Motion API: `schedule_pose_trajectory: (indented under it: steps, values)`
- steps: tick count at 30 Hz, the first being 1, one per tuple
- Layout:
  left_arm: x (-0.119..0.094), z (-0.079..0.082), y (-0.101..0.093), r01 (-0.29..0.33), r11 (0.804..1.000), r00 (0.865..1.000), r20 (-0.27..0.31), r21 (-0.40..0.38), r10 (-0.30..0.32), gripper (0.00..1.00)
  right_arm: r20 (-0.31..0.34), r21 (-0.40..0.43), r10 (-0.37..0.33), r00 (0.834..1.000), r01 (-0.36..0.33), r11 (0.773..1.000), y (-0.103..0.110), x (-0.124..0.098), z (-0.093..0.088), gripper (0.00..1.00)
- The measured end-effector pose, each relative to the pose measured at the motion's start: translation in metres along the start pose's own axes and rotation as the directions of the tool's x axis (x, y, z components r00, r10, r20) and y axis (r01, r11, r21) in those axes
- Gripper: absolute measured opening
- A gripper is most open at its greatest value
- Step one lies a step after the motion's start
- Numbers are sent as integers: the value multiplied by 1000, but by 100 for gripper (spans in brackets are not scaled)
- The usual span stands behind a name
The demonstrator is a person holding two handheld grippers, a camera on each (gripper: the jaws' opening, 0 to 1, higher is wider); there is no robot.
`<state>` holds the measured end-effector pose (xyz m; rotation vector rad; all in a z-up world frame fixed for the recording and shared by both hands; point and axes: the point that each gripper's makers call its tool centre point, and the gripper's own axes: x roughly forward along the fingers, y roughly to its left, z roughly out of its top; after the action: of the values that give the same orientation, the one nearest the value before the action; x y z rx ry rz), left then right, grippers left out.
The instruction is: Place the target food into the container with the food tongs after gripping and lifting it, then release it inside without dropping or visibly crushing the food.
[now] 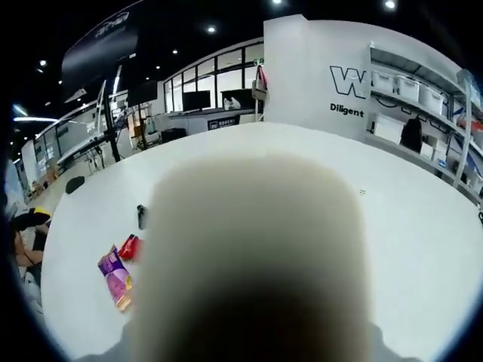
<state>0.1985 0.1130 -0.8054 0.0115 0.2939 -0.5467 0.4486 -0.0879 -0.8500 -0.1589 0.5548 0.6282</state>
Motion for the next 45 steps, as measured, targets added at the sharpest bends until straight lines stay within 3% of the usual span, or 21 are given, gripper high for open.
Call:
schedule_pose_trajectory:
  steps: [10, 20, 30, 43, 45]
  values:
    - [1, -1, 2, 0, 1000, 1000, -1, -2, 0, 92, 27, -1, -15, 1000, 15, 1000, -7, -4, 7, 18]
    - [-1, -1, 0, 2, 1000, 1000, 2, -2, -2, 91, 15, 41, -2, 1000, 2, 999, 0, 0, 0, 19]
    - [-5, 0, 2, 0, 1000, 1000, 8, -1, 0, 91, -8, 33, -17, 1000, 17, 999, 2, 3, -8, 19]
    - [-6, -2, 3, 1, 1000, 1000, 8, -9, 0, 90, -13, -5, -27, 1000, 27, 1000, 0, 2, -8, 12]
    - [-6, -2, 3, 0, 1000, 1000, 9, -10, 0, 90, -18, 33, -23, 1000, 23, 999, 1, 2, -8, 12]
